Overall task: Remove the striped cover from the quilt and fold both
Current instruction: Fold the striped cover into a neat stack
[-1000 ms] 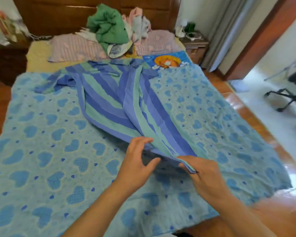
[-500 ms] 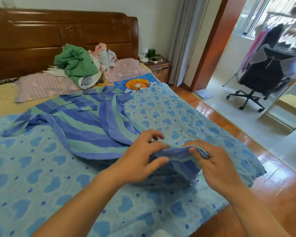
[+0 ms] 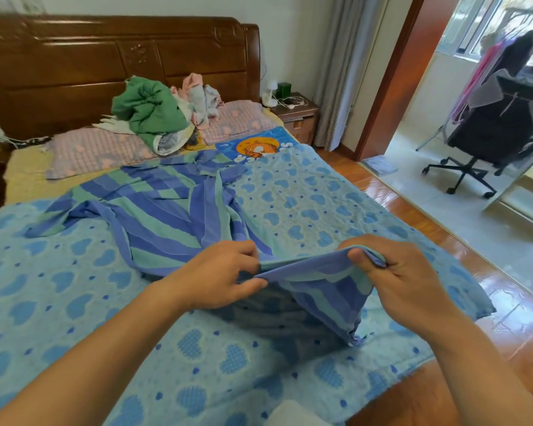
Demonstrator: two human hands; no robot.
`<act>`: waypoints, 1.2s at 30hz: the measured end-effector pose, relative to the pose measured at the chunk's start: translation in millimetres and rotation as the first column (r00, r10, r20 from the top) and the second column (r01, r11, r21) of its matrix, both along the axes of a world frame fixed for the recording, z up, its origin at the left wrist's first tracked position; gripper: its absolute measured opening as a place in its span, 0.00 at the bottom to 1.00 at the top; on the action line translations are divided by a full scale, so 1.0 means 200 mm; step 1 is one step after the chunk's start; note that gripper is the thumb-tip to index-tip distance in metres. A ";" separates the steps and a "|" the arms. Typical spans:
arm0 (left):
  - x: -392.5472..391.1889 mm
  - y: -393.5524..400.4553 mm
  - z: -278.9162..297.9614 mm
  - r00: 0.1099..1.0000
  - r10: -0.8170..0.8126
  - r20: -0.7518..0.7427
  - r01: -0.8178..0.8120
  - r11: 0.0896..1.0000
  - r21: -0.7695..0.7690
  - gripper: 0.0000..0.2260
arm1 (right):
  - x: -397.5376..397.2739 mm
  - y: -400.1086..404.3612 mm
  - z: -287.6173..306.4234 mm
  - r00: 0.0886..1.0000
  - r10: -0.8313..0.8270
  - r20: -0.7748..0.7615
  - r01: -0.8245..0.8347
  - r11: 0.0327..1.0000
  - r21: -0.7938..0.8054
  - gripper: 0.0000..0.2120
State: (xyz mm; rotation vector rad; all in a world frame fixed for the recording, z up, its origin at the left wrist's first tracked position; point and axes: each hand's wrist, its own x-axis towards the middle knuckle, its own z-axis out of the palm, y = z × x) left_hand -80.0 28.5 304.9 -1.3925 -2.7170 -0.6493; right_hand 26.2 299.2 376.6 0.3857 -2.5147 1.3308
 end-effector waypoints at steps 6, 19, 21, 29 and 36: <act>-0.10 -0.07 -0.25 0.984 -0.055 -0.167 0.010 0.966 -0.260 0.17 | 0.01 0.03 0.07 0.977 -0.163 -0.135 0.156 0.986 -0.062 0.11; -0.09 -0.21 -0.82 0.992 0.019 -0.123 -0.073 0.891 -0.449 0.11 | -0.14 0.28 0.18 0.751 -0.652 -0.107 0.569 0.721 -0.395 0.13; -0.05 -0.17 -0.82 0.988 -0.101 -0.119 0.043 0.910 -0.413 0.12 | -0.19 0.33 0.23 0.704 -0.707 -0.071 0.614 0.655 -0.441 0.13; -0.19 -0.34 -0.77 0.988 0.059 -0.145 -0.104 0.939 -0.328 0.13 | -0.38 0.56 0.25 0.581 -0.814 0.015 0.717 0.503 -0.483 0.19; -0.13 -0.38 -0.81 0.976 -0.106 -0.192 0.050 0.960 -0.276 0.13 | -0.57 0.71 0.09 0.469 -0.867 0.167 0.830 0.368 -0.420 0.14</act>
